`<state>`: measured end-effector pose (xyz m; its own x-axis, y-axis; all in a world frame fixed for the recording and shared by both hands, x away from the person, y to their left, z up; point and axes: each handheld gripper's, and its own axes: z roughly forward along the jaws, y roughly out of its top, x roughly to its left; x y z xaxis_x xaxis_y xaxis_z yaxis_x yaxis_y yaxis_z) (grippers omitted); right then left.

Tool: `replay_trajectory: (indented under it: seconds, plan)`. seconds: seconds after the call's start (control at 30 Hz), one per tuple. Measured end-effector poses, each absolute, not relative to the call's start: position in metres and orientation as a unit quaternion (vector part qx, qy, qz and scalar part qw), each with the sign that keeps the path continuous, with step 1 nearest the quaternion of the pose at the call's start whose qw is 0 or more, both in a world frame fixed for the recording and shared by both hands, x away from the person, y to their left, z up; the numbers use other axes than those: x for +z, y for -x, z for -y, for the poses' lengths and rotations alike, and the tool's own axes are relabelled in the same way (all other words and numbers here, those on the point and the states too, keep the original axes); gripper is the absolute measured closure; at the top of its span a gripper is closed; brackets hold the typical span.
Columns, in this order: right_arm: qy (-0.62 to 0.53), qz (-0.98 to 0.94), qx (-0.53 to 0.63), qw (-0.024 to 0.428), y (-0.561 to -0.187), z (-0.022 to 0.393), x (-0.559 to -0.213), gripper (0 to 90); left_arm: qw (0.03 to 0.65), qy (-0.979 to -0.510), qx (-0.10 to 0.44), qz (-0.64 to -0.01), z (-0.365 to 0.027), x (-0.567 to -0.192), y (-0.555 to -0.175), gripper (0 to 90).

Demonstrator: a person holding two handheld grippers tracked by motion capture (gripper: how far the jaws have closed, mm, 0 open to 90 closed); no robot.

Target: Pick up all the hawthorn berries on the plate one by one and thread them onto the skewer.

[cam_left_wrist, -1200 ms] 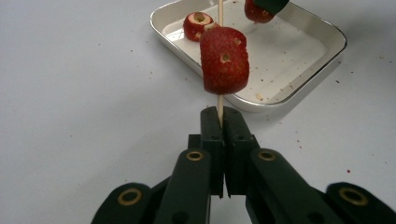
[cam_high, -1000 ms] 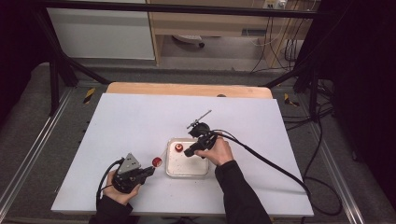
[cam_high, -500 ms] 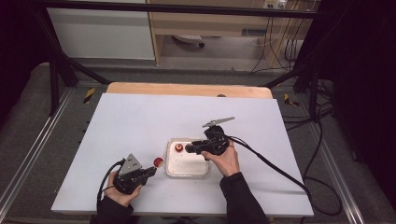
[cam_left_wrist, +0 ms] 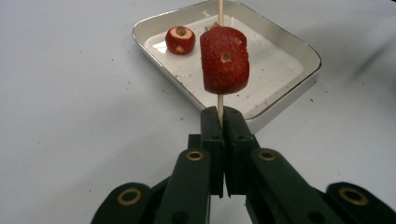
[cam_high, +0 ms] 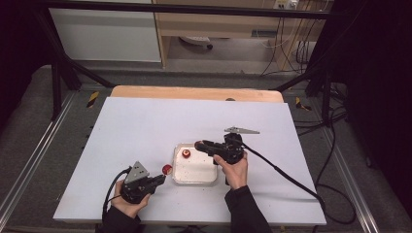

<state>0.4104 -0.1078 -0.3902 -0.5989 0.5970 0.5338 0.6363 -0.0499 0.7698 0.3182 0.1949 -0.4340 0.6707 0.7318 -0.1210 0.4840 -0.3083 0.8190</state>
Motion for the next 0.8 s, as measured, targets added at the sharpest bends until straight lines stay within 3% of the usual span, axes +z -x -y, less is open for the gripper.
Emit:
replay_trajectory:
  seconds: [0.8]
  plan:
    - [0.456,0.574,-0.679,-0.022,-0.406,0.099,-0.392,62.7,0.473,-0.773,0.132,-0.401,-0.168,-0.424,-0.321,88.0]
